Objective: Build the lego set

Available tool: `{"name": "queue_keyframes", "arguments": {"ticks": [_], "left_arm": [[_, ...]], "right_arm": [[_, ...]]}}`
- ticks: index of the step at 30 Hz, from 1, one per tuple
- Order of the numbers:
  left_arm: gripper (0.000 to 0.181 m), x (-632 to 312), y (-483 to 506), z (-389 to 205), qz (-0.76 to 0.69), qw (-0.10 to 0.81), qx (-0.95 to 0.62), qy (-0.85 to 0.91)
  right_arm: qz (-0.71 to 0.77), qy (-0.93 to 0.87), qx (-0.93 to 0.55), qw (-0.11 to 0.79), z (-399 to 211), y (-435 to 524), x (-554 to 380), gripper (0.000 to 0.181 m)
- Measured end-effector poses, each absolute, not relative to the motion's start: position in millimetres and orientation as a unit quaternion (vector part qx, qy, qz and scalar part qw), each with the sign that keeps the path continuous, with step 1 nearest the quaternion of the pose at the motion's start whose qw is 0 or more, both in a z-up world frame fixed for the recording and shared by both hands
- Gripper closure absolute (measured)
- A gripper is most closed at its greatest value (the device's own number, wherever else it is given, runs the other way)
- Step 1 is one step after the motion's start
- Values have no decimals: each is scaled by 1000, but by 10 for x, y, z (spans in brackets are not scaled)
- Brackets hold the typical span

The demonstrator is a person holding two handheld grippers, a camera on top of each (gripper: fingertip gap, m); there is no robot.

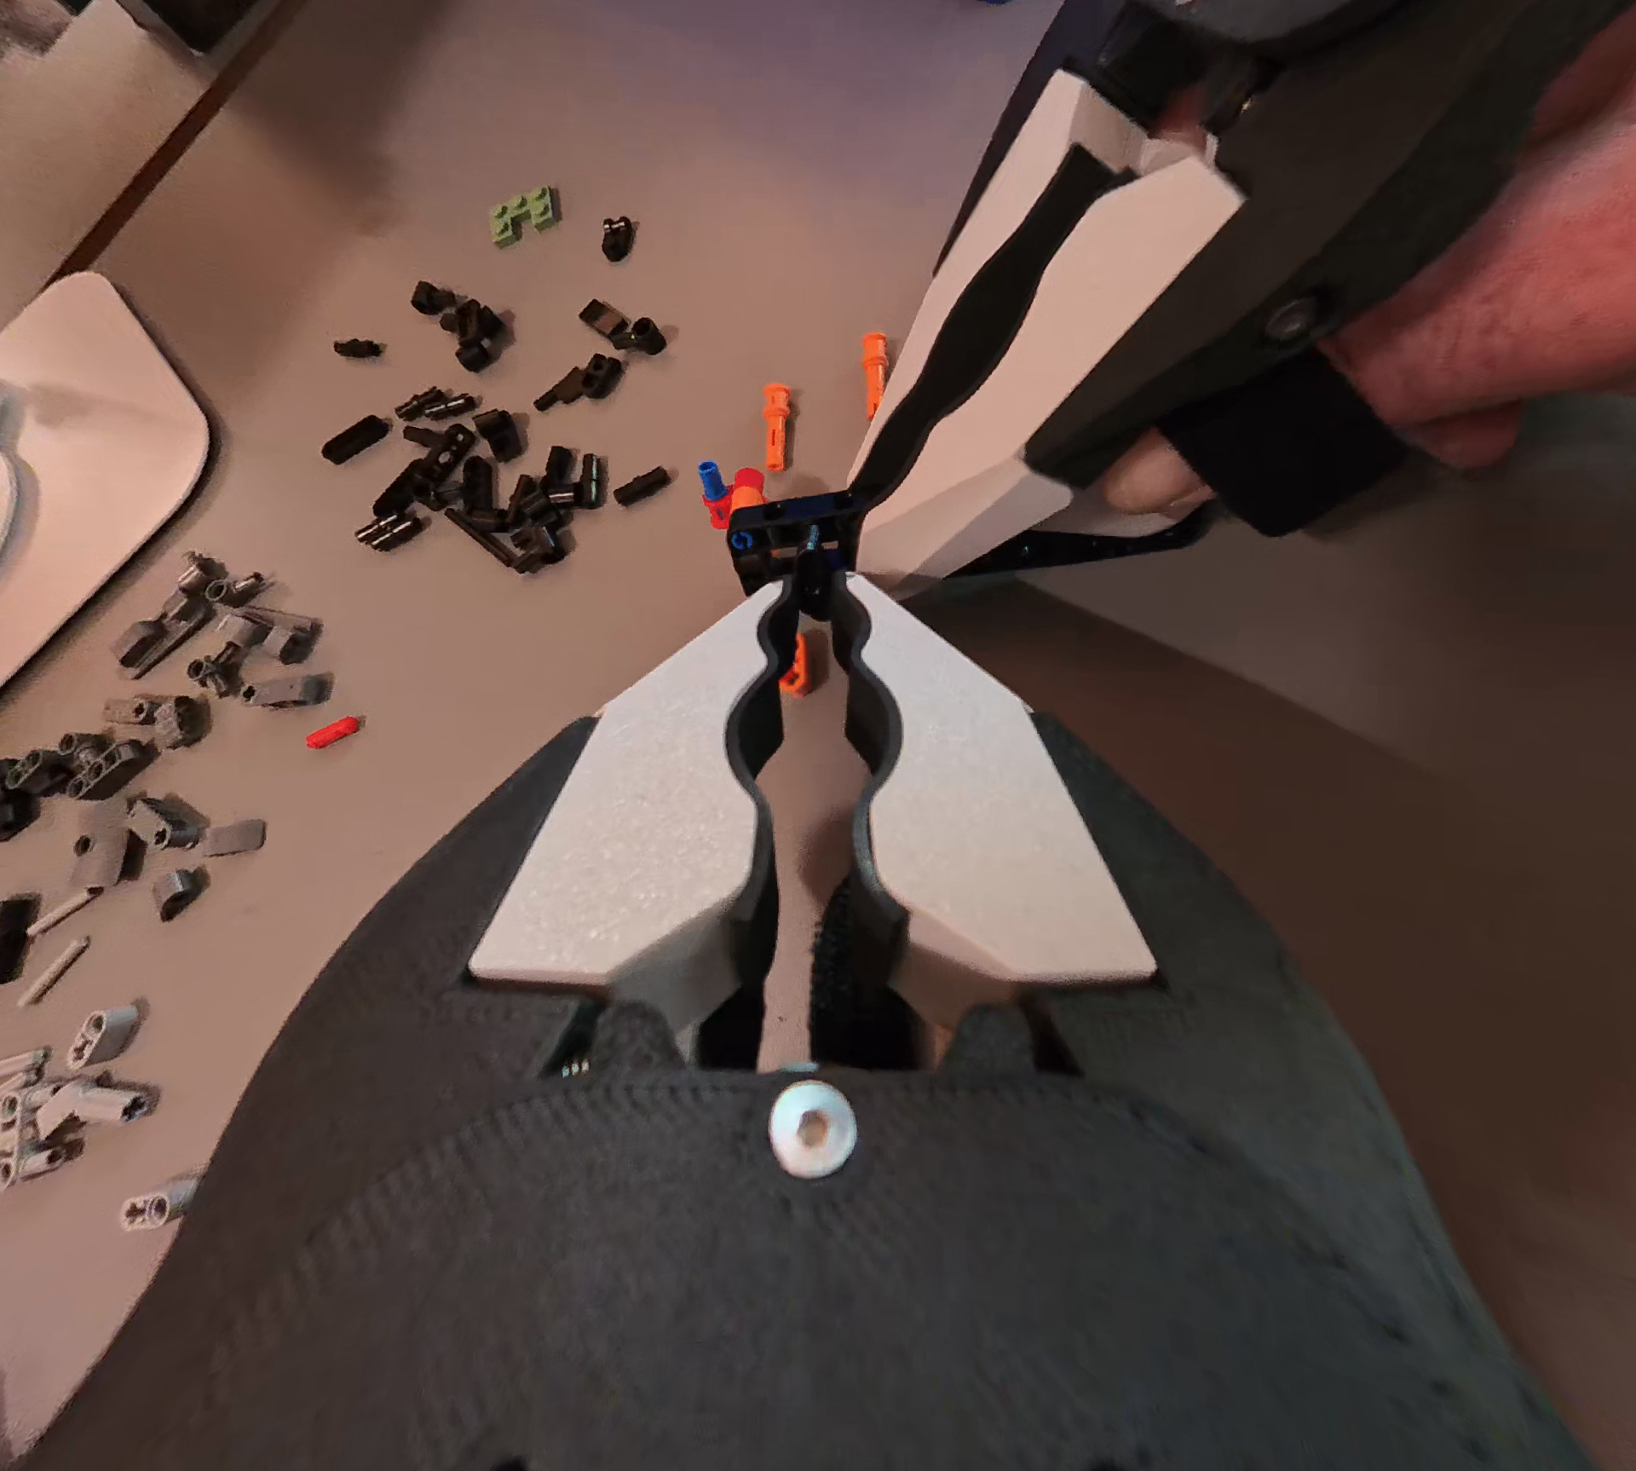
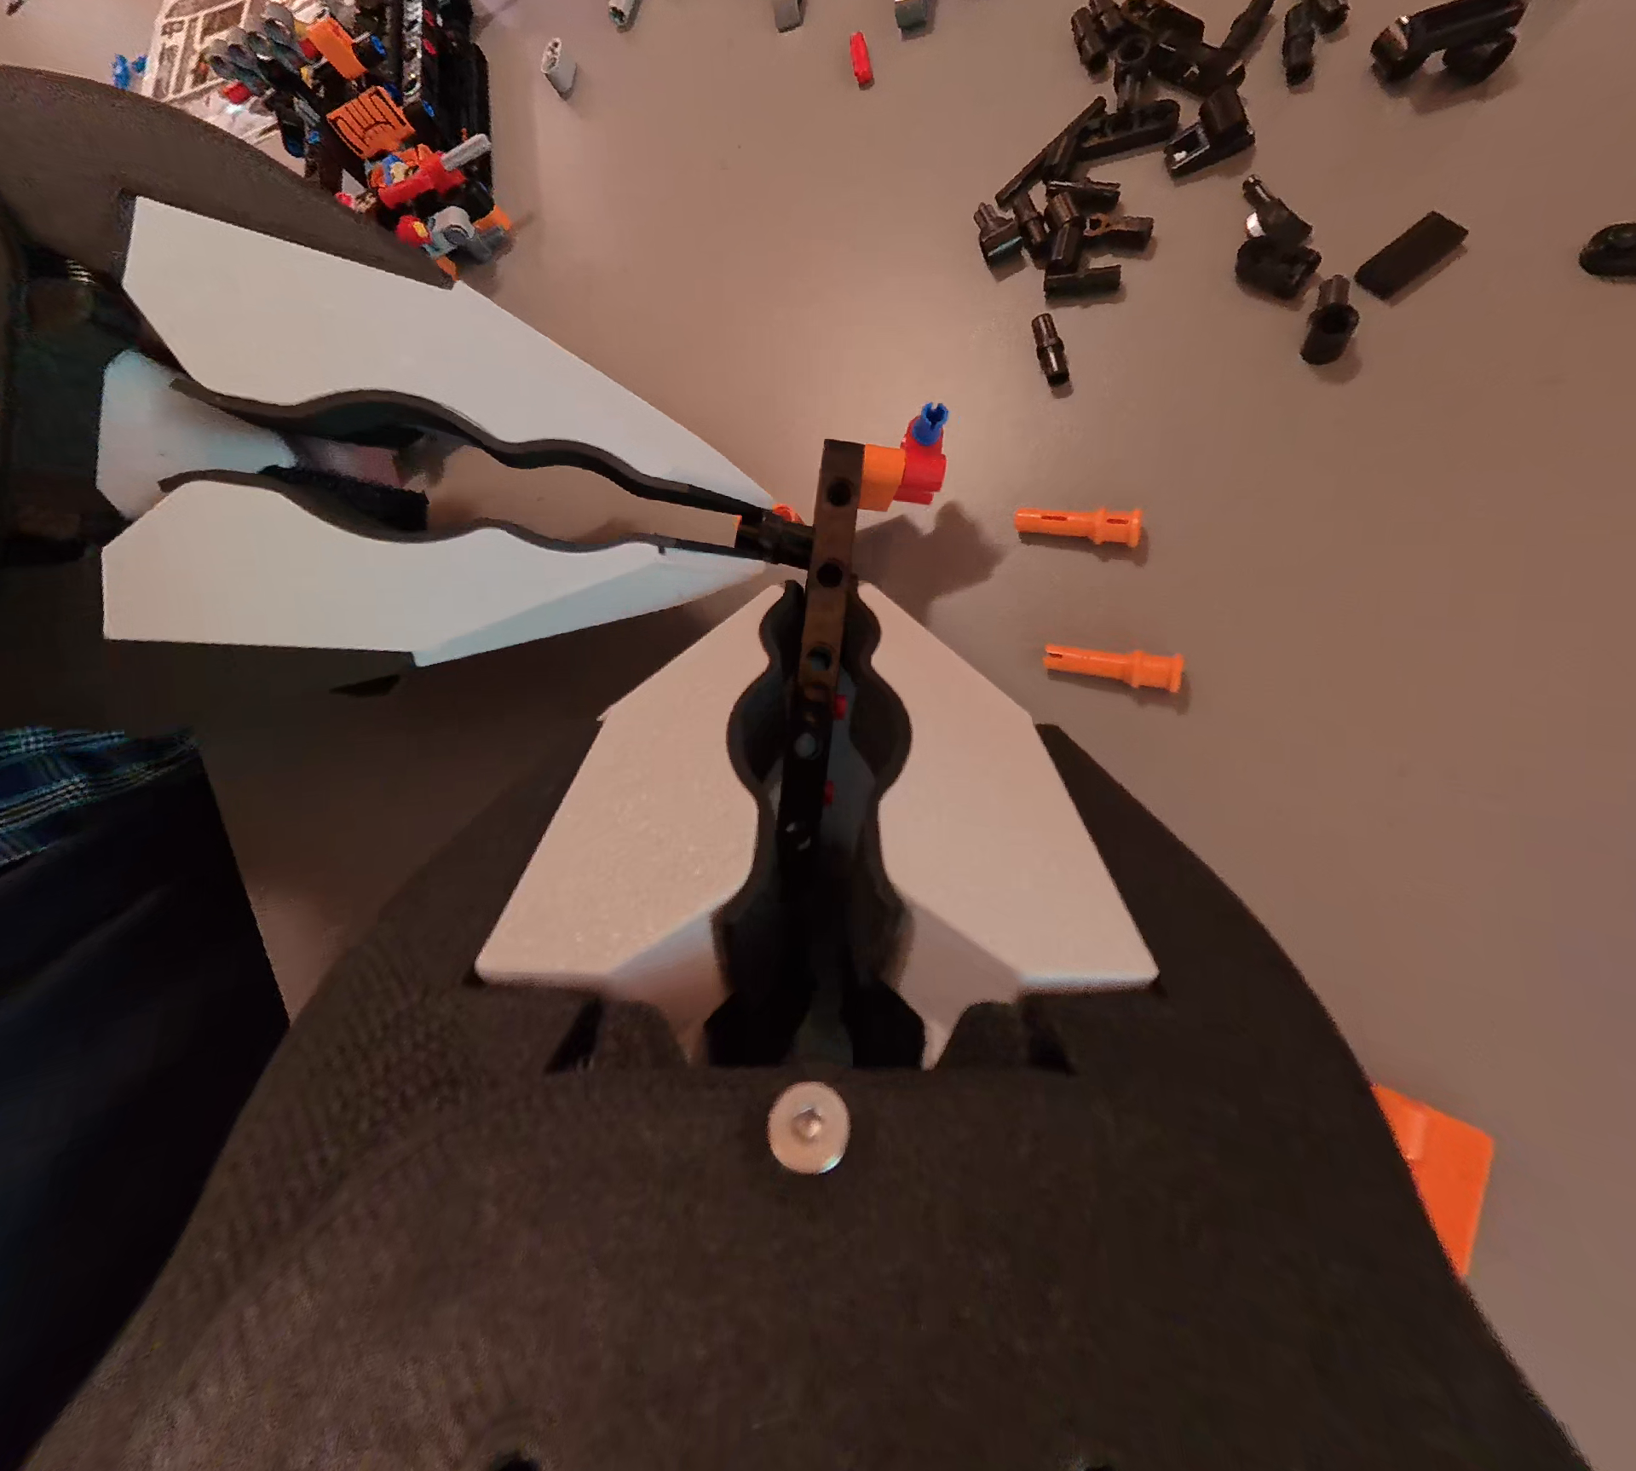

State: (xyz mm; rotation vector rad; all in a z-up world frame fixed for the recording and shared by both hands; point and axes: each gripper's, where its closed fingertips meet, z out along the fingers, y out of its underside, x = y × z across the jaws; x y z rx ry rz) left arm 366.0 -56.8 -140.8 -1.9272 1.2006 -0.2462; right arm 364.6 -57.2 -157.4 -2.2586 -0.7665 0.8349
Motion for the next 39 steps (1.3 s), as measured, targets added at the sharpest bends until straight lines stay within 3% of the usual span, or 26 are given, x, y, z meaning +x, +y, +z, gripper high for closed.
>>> {"name": "queue_keyframes", "arguments": {"ticks": [1, 16, 25, 30, 33, 37, 38, 39], "left_arm": [[174, 3655, -581, -1407, -104, 415, -767, 477], [149, 3491, -779, -1216, -181, 381, -746, 515], [110, 3544, -902, -903, -91, 442, -572, 685], [124, 3583, -1072, -914, -55, 441, -496, 746], [151, 3587, -1121, -962, -46, 440, -477, 760], [155, 3538, -1143, -968, -80, 431, -509, 740], [155, 3505, -1111, -981, -78, 428, -524, 732], [155, 3459, -1090, -998, -82, 419, -541, 725]], "right_arm": [[315, -293, -851, 302, -1575, -582, 3645, 176], [294, -438, -799, 287, -1574, -842, 3716, 176], [525, -414, -726, 162, -1108, -1153, 3634, 176], [602, -410, -677, 106, -970, -1265, 3572, 176], [619, -425, -655, 77, -918, -1361, 3506, 176], [631, -429, -643, 65, -888, -1371, 3453, 175], [622, -427, -652, 78, -901, -1318, 3432, 172], [603, -420, -671, 99, -916, -1221, 3415, 157]]}}
